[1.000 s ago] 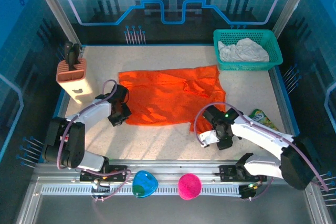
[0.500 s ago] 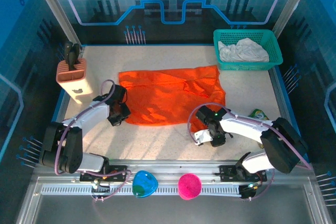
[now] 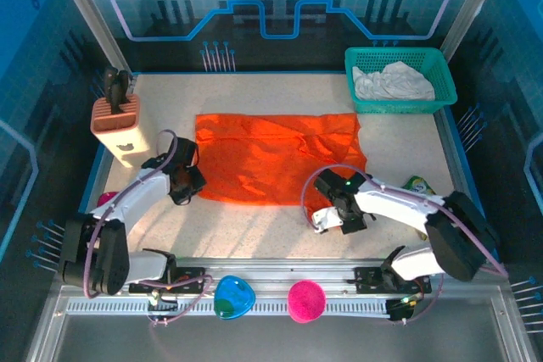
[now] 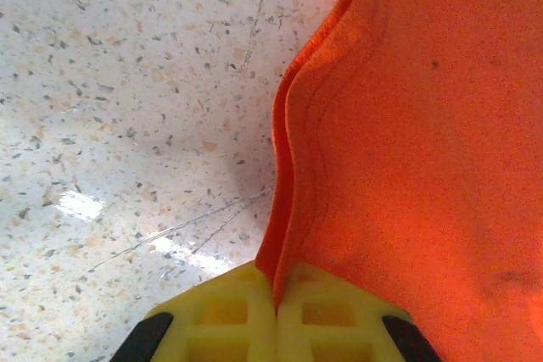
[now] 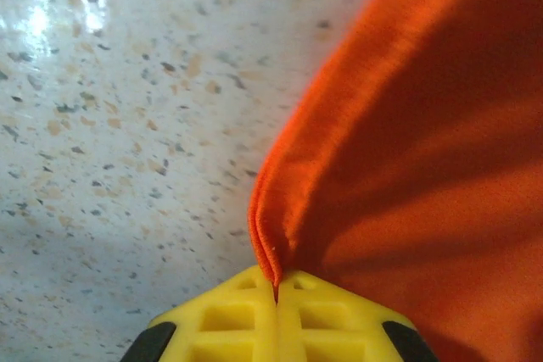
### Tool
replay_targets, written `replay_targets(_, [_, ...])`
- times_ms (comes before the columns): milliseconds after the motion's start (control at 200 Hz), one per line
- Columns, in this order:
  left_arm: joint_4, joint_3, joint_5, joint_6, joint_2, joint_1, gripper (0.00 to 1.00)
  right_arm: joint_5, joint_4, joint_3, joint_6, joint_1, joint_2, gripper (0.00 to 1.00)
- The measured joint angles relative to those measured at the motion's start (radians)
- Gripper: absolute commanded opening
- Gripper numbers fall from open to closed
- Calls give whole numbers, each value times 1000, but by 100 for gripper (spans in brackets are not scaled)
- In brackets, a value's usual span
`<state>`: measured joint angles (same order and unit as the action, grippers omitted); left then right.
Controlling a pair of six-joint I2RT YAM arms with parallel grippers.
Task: Fold and stack the t-shirts
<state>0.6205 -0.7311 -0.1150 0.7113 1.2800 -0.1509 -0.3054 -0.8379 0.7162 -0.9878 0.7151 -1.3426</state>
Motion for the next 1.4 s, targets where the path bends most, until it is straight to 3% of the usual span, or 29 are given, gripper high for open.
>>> replay_targets(225, [53,0,0,-7,-48,0,0,-39,-35,49,-8,-2,250,0])
replay_targets(520, [111,-27,-6,-7,-51,14,0,-88,60,198,-26,-105,271,0])
replay_targets(851, [134,-170,-29,-15,42,56,0,-64,238,314,-92,-220,133,0])
replay_targets(1401, [134,-330,-92,-59,280,67,0,37,365,410,-178,-324,-140,0])
